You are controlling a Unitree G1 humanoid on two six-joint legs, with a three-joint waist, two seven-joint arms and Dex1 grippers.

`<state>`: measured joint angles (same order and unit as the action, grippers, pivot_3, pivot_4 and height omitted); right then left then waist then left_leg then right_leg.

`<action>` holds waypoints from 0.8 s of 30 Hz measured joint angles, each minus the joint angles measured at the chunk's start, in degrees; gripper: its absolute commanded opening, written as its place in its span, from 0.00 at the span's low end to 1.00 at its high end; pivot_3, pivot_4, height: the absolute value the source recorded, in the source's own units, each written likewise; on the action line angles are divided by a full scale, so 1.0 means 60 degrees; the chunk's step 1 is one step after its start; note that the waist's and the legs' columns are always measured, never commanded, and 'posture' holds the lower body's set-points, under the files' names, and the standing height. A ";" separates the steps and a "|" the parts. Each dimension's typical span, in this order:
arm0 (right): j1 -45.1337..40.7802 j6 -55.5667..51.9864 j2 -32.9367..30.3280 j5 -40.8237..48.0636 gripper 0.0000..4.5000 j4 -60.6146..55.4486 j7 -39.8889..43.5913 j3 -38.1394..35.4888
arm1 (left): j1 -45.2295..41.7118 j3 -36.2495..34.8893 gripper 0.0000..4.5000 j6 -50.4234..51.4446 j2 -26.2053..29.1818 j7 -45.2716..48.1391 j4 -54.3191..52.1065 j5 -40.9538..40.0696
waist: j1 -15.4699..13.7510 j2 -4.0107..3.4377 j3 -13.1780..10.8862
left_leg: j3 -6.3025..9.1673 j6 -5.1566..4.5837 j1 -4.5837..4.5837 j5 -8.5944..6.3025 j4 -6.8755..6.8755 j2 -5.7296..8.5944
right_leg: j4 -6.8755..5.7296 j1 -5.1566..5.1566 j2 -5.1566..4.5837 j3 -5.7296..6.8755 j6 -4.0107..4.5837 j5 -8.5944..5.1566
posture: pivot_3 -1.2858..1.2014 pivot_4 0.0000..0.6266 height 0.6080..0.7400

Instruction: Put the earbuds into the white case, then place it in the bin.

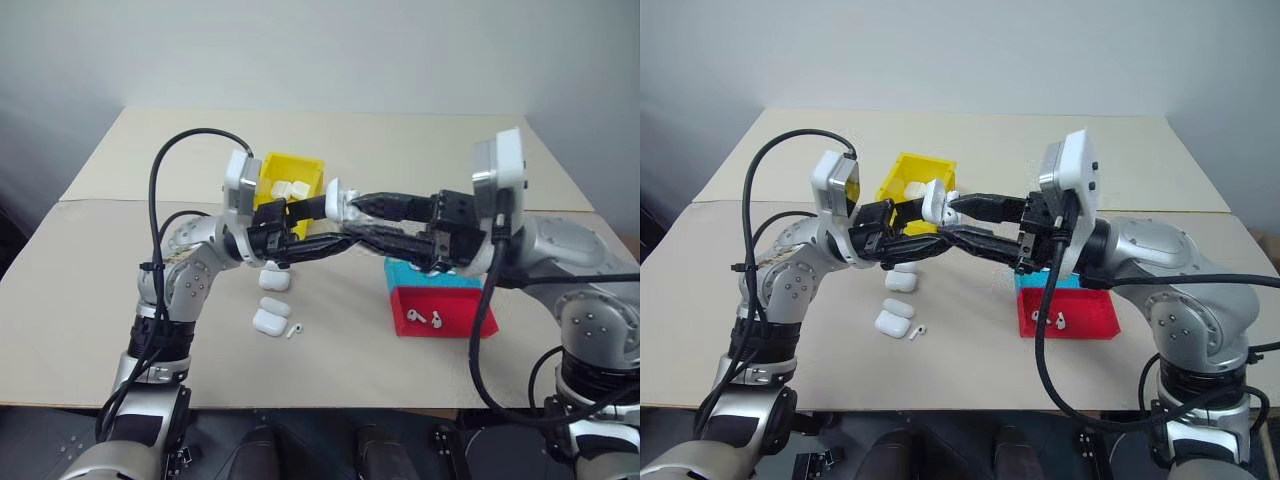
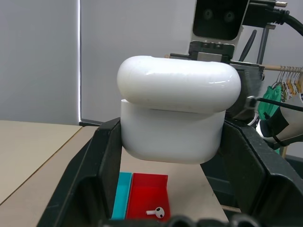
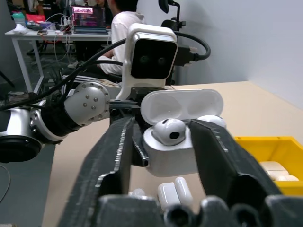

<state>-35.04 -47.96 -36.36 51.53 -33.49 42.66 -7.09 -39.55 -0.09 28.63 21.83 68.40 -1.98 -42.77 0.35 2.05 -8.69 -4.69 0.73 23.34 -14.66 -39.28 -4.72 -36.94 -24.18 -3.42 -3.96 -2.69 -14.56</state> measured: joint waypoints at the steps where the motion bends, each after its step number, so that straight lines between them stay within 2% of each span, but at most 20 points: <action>1: 0.0003 0.0000 -0.0098 0.0042 0.67 -0.0003 0.0033 -0.0005 | 0.0002 -0.0003 0.62 0.0000 0.0000 -0.0006 -0.0001 -0.0001 | 0.0001 0.0000 0.0000 | 0.0000 0.0000 0.0000 0.0000 0.0000 0.0000 | 0.0001 0.0000 0.0000 0.0000 0.0000 0.0000 | 0.52 0.24 1.00; 11: 0.0170 0.0008 -0.0933 0.1228 0.67 0.0111 0.0778 -0.0792 | 0.0013 -0.0005 0.62 -0.0006 -0.0004 0.0023 -0.0052 -0.0008 | -0.0007 0.0001 0.0000 | 0.0001 -0.0002 0.0000 -0.0001 0.0000 0.0000 | 0.0005 0.0002 0.0000 0.0000 0.0000 0.0000 | 0.52 0.24 1.00; 15: -0.0262 -0.0004 -0.1253 0.1370 0.46 0.0542 0.0795 -0.0838 | 0.0002 0.0032 0.62 -0.0030 -0.0092 0.0005 0.0100 0.0103 | 0.0017 0.0001 0.0000 | -0.0002 -0.0001 -0.0004 -0.0001 0.0000 0.0001 | 0.0000 0.0003 -0.0001 -0.0002 0.0000 0.0000 | 0.52 0.24 1.00; 18: -0.1137 -0.0003 -0.1728 0.1022 0.23 0.1096 0.0810 -0.0705 | -0.0092 0.0245 0.62 -0.0169 -0.0200 -0.0029 0.0457 0.0447 | 0.0021 0.0000 0.0000 | -0.0001 -0.0002 -0.0004 -0.0001 0.0001 0.0002 | -0.0001 -0.0001 -0.0001 -0.0002 0.0000 0.0000 | 0.52 0.24 1.00; 21: -0.2349 0.0200 -0.2283 -0.0040 0.01 0.1706 0.1263 0.0103 | -0.0340 0.0588 0.62 -0.0416 -0.0508 -0.0098 0.0896 0.0980 | 0.0021 0.0000 0.0000 | 0.0000 -0.0008 0.0003 -0.0004 0.0002 0.0001 | 0.0014 -0.0002 0.0001 0.0002 0.0000 0.0000 | 0.52 0.24 1.00; 24: -0.3197 0.0648 -0.2338 -0.1088 0.01 0.2166 0.2070 0.1257 | -0.0647 0.0734 0.62 -0.0488 -0.0728 -0.0236 0.1172 0.1315 | 0.0055 0.0000 0.0000 | -0.0003 -0.0013 0.0016 -0.0007 0.0002 0.0001 | 0.0019 -0.0013 0.0000 -0.0001 0.0000 0.0000 | 0.52 0.24 1.00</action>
<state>-54.23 -44.08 -50.39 45.00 -20.50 55.08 0.46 -43.43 4.31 25.70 17.46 66.99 5.05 -34.89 0.68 2.05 -8.69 -4.71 0.65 23.44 -14.70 -39.27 -4.72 -36.83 -24.26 -3.42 -3.96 -2.70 -14.56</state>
